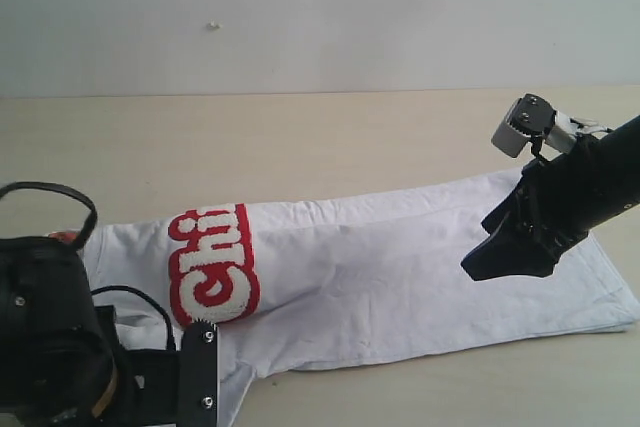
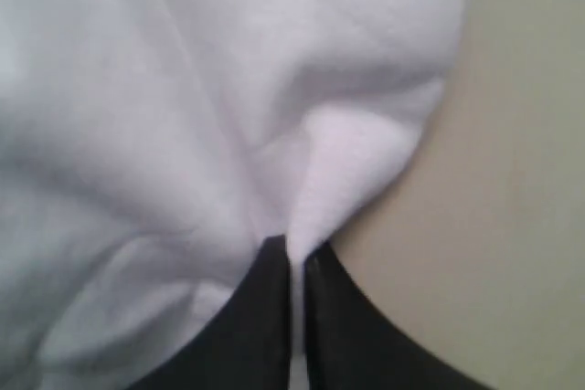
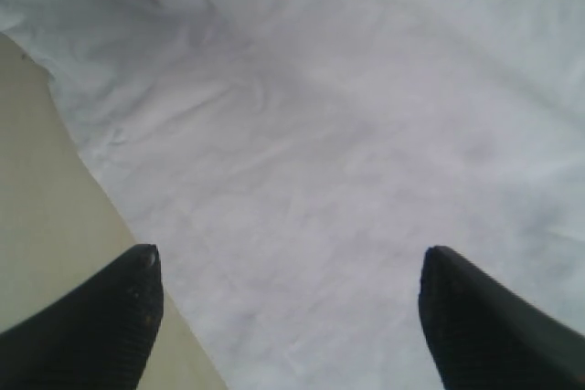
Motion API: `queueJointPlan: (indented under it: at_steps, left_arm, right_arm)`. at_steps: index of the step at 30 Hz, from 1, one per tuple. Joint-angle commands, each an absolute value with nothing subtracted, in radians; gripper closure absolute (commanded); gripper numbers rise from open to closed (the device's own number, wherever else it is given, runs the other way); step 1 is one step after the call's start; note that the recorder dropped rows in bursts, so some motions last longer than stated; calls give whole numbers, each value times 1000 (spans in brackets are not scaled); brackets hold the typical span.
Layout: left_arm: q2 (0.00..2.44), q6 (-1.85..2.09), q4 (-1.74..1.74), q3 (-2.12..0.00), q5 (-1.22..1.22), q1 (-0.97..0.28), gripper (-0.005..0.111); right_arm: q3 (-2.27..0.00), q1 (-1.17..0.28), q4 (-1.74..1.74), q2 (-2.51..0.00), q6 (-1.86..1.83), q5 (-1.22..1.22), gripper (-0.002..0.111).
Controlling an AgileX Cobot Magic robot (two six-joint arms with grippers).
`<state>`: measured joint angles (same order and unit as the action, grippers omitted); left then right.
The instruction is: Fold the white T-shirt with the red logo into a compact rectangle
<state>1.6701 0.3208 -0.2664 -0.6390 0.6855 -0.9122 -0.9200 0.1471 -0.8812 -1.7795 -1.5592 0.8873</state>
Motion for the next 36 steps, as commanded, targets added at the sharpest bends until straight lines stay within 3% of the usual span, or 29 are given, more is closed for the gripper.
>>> queueJointPlan:
  at_steps: [1, 7, 15, 20, 23, 26, 28, 30, 36]
  left_arm:
    - [1498, 343, -278, -681, 843, -918, 107]
    - [1411, 332, -504, -737, 695, -906, 107]
    - [1532, 229, -793, -841, 529, -695, 107]
    - [1608, 215, -800, -890, 371, -598, 106]
    - [1650, 194, -794, -897, 299, -579, 92]
    - [1664, 194, -790, -897, 283, -584, 62]
    - [1664, 194, -787, -897, 290, -586, 36]
    - [1660, 194, -787, -906, 325, -586, 19]
    - [1655, 133, -829, -969, 625, -586, 15]
  right_arm:
    - [-926, 150, -891, -1779, -1569, 883, 34]
    - [-926, 150, -904, -1779, -1569, 900, 34]
    - [-926, 150, -905, -1779, -1569, 899, 34]
    - [-926, 150, -905, -1779, -1569, 901, 34]
    - [-926, 150, -905, -1779, -1569, 899, 34]
    - [-926, 150, -905, -1779, -1569, 893, 34]
    - [-926, 150, -905, -1779, -1569, 889, 34]
    - [-926, 150, -905, -1779, -1569, 889, 34]
    - [-926, 150, -905, -1779, -1569, 890, 34]
